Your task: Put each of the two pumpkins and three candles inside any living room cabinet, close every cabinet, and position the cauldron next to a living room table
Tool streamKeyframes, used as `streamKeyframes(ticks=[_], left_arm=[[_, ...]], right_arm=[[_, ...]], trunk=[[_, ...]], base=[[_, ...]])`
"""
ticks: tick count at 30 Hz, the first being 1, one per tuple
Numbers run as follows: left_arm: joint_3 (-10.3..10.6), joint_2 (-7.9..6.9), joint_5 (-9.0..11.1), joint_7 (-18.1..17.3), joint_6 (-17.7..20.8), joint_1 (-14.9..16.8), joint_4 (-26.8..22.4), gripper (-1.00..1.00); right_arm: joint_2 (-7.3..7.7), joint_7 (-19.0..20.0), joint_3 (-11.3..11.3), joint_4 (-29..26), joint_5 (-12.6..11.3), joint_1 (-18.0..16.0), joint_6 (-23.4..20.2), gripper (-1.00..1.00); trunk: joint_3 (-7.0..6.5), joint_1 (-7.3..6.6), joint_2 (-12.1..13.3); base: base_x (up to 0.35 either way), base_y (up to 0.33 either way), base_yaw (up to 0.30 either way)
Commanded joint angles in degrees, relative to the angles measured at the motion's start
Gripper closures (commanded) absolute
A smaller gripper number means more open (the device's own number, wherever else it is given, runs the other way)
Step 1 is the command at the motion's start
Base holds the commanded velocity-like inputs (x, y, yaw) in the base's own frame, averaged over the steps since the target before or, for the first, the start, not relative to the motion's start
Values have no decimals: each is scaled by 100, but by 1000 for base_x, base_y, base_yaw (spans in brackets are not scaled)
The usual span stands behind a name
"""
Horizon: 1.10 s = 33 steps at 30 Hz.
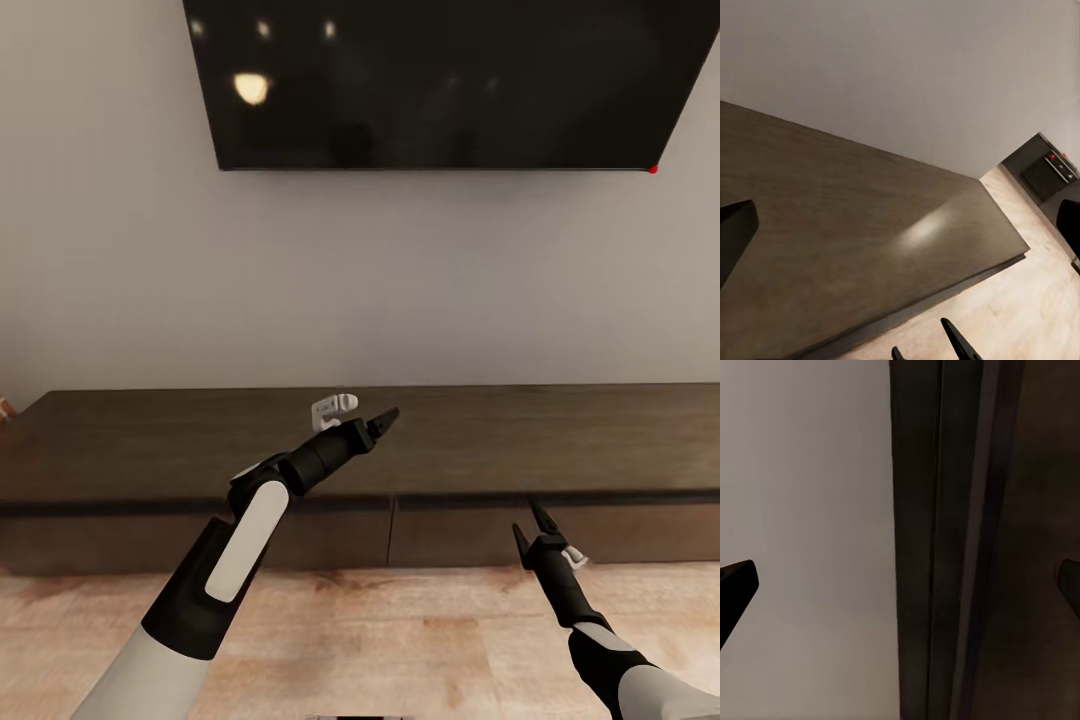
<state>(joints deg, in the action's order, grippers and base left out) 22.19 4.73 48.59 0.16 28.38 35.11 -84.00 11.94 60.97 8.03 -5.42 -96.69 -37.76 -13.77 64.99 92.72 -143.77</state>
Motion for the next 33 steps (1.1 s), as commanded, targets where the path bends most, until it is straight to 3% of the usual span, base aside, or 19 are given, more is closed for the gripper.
streamKeyframes(ticks=[1, 14, 30, 33], left_arm=[[-10, 2, 27, 2, 27, 3, -2, -100], [-17, 2, 27, 20, 18, 3, -2, -100], [-4, -2, 27, -7, 23, 4, -2, -100], [-4, -2, 27, -7, 19, 1, -2, -100]], right_arm=[[4, -10, 41, 5, -61, -4, -50, -100], [2, -76, 42, 176, -69, -4, -53, -100], [9, -5, 33, 209, -62, -4, -55, -100], [8, 106, 32, 202, -61, -4, -55, -100]], trunk=[[5, 1, -2], [5, 1, -2], [359, 43, -23], [359, 43, -23]], base=[[274, 0, 0], [51, 0, 0], [0, 0, 0], [0, 0, 0]])
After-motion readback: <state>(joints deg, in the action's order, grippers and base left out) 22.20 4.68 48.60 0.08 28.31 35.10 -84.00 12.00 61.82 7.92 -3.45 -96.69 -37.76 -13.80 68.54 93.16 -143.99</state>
